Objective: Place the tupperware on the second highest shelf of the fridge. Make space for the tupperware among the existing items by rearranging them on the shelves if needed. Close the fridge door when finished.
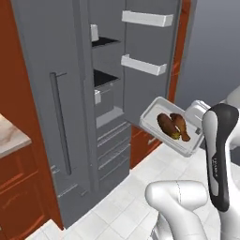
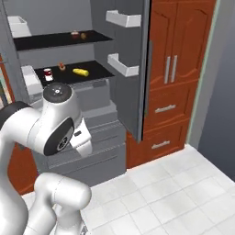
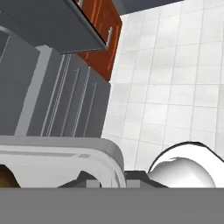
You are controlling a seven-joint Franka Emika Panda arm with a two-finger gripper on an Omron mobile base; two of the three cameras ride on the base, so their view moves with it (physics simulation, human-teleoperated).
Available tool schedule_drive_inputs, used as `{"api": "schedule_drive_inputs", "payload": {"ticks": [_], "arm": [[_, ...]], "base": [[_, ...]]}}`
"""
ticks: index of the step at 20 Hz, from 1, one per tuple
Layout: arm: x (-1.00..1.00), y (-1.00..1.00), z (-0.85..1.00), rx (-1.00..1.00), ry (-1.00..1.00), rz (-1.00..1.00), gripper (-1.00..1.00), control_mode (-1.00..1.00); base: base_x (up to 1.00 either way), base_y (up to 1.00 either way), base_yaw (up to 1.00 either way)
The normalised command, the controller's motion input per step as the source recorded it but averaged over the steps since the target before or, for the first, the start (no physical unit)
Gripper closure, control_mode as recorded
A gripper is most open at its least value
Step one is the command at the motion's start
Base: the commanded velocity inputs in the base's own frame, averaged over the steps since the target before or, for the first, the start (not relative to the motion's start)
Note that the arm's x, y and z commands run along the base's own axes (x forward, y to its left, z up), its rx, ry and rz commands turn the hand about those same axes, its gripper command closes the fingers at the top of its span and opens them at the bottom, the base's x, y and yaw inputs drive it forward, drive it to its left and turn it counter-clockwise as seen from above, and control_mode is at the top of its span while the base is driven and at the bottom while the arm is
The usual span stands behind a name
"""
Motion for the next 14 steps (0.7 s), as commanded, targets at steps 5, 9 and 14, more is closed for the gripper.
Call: {"api": "schedule_drive_inputs", "payload": {"ticks": [5,9,14], "arm": [[0.00,0.00,0.00,0.00,0.00,0.00,1.00,1.00],[0.00,0.00,0.00,0.00,0.00,0.00,1.00,1.00],[0.00,0.00,0.00,0.00,0.00,0.00,1.00,1.00]], "base": [[0.68,-0.36,0.46],[0.74,-0.28,0.36],[0.81,-0.29,0.28]]}}
